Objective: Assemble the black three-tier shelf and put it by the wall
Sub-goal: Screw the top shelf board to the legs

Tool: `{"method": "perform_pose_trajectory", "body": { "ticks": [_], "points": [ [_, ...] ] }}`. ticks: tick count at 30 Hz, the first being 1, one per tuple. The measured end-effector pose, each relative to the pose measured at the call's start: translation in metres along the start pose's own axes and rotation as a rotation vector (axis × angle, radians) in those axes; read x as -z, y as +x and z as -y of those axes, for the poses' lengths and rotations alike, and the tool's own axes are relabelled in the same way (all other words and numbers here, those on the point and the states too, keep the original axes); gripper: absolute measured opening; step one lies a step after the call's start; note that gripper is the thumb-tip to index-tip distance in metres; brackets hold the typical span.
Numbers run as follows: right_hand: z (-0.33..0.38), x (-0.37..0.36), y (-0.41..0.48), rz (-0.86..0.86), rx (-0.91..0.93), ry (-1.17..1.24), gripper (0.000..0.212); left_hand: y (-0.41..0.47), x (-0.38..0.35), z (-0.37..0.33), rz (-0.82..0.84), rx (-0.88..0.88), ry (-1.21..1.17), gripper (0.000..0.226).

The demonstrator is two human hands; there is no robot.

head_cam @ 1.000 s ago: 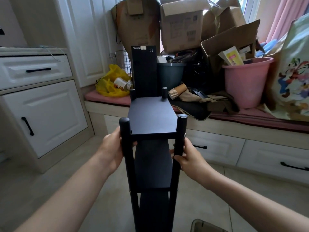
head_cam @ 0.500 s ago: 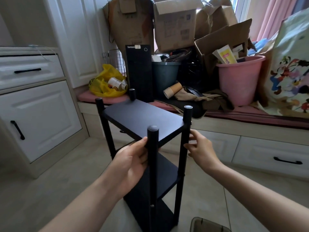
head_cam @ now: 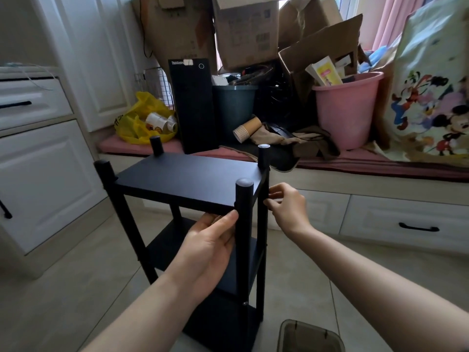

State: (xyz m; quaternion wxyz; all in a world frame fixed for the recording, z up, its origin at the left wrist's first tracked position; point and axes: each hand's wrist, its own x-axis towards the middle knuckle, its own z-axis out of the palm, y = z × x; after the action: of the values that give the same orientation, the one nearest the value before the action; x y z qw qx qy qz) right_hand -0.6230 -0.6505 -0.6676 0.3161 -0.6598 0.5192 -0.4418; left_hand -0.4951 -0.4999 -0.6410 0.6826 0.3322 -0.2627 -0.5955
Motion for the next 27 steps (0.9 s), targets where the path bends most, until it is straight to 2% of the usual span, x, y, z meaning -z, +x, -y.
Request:
{"method": "perform_pose_trajectory", "body": {
  "ticks": [2, 5, 10, 13, 16, 19, 22, 27],
  "points": [
    [0.000, 0.004, 0.000, 0.010, -0.025, -0.038, 0.013, 0.003, -0.003, 0.000, 0.016, -0.005, 0.015, 0.016],
    [0.003, 0.010, -0.014, 0.105, -0.039, -0.098, 0.026, 0.005, -0.005, -0.001, 0.038, -0.009, 0.034, 0.016],
    [0.015, 0.024, -0.060, 0.546, 0.000, -0.043, 0.038, 0.009, -0.003, 0.003, 0.035, -0.026, 0.006, 0.012],
    [0.014, 0.043, -0.076, 0.677, -0.021, 0.012, 0.036, 0.013, -0.004, 0.007, 0.045, -0.038, 0.029, 0.011],
    [0.007, 0.056, -0.084, 0.677, 0.017, 0.039, 0.021, 0.016, -0.007, 0.010, 0.110, -0.037, 0.092, 0.013],
    [-0.002, 0.062, -0.084, 0.600, 0.056, 0.016, 0.011, 0.018, -0.010, 0.013, 0.193, -0.044, 0.167, 0.019],
    [-0.008, 0.067, -0.086, 0.565, 0.091, -0.001, 0.007, 0.018, -0.010, 0.015, 0.236, -0.062, 0.207, 0.029],
    [-0.012, 0.066, -0.090, 0.512, 0.099, 0.018, 0.012, 0.020, -0.010, 0.019, 0.245, -0.100, 0.251, 0.033]
  ]
}}
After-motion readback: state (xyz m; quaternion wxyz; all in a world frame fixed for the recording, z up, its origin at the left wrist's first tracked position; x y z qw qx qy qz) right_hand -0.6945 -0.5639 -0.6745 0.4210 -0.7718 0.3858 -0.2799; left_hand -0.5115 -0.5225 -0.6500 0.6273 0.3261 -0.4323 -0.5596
